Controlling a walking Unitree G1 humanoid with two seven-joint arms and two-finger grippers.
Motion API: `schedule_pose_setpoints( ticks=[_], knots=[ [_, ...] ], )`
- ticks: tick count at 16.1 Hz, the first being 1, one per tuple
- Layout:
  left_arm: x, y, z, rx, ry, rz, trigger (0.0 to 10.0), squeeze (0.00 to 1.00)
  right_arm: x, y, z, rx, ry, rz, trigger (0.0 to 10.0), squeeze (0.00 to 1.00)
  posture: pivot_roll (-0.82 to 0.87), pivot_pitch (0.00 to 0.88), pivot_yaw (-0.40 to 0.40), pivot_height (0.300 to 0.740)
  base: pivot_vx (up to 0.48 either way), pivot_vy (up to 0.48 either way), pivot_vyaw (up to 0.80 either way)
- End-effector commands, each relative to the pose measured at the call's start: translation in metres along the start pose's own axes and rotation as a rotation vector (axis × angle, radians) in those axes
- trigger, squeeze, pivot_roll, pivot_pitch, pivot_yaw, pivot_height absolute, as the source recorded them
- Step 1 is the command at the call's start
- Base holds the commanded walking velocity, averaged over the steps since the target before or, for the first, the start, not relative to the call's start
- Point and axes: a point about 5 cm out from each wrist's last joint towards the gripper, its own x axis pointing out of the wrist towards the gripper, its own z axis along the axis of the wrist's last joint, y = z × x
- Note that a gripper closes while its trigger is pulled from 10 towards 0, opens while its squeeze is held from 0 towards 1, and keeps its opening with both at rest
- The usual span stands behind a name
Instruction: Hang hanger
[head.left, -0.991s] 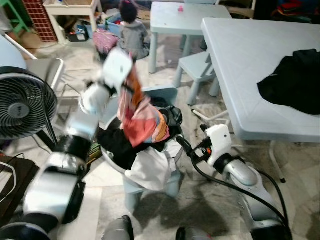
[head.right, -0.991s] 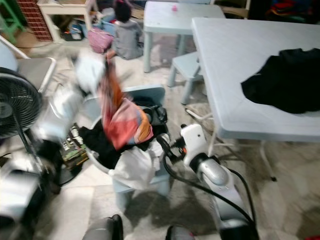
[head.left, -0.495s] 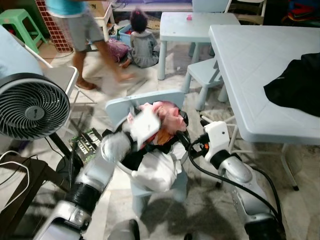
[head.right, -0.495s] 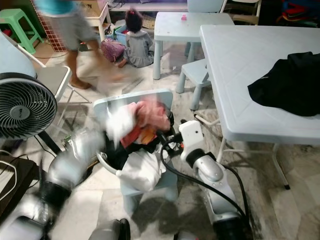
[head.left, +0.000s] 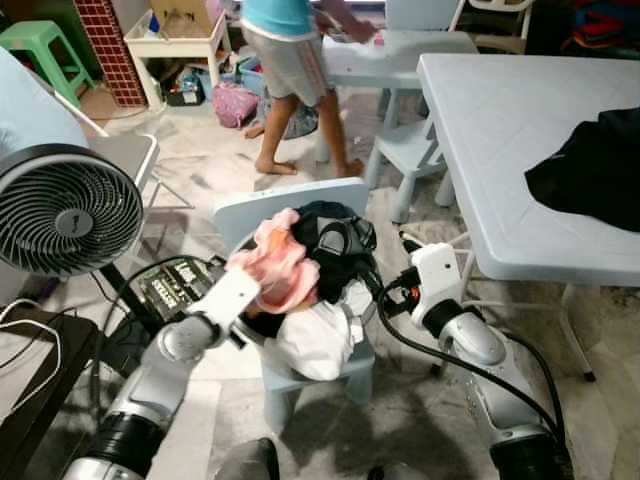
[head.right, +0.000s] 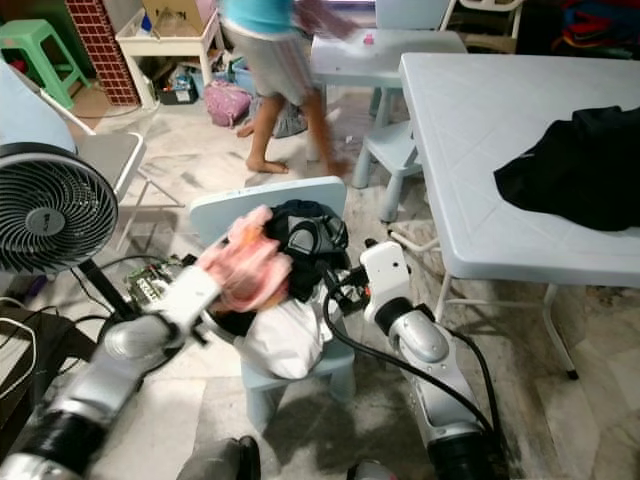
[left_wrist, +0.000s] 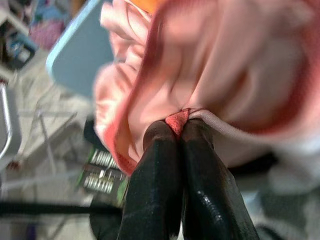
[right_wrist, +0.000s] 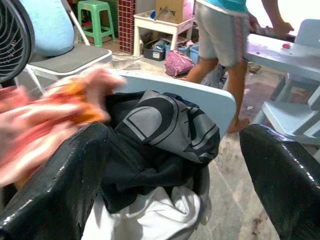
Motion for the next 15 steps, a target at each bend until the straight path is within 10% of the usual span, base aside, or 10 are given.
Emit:
schedule_pose_setpoints(
  ticks=[1,3,6,8,9,12,13,15],
  knots=[
    [-0.003,-0.005,-0.005,0.004,0.032,-0.017,0.0,0.0,0.0,0.0,-0.001,-0.012,0.005,0.008,10.0,0.0,0.03,0.052,0.009,0.74,0.0,0.0,0.0],
    [-0.005,-0.016,-0.007,0.042,0.058,-0.102,0.8,0.0,0.001,0.001,-0.001,-0.014,0.004,0.014,10.0,0.0,0.03,0.053,0.007,0.74,0.0,0.0,0.0],
    [-0.004,-0.021,-0.003,0.08,0.054,-0.127,4.9,0.0,0.001,-0.001,0.0,-0.022,0.004,0.015,10.0,0.0,0.02,0.052,0.006,0.74,0.0,0.0,0.0],
    [-0.003,-0.018,-0.001,0.06,0.039,-0.108,4.0,0.0,0.001,-0.002,0.0,-0.026,0.004,0.01,10.0,0.0,0.02,0.051,0.007,0.74,0.0,0.0,0.0],
    [-0.001,-0.007,0.013,-0.034,-0.039,-0.021,0.0,0.0,0.001,-0.002,0.0,-0.027,0.005,0.007,10.0,0.0,0.02,0.049,0.008,0.74,0.0,0.0,0.0],
    [0.0,0.045,0.057,-0.098,-0.249,0.248,0.0,0.0,0.002,-0.001,-0.002,-0.027,0.007,0.003,10.0,0.0,0.03,0.037,0.01,0.74,0.0,0.0,0.0],
    [-0.005,0.1,0.097,-0.109,-0.369,0.429,0.0,0.0,0.006,0.0,-0.002,-0.025,0.003,-0.003,10.0,0.0,0.04,0.023,0.015,0.74,0.0,0.0,0.0],
    [-0.011,0.128,0.138,-0.013,-0.473,0.448,0.0,0.0,0.012,0.002,0.0,-0.022,-0.008,-0.012,10.0,0.0,0.04,0.006,0.029,0.74,0.0,0.0,0.0]
  ],
)
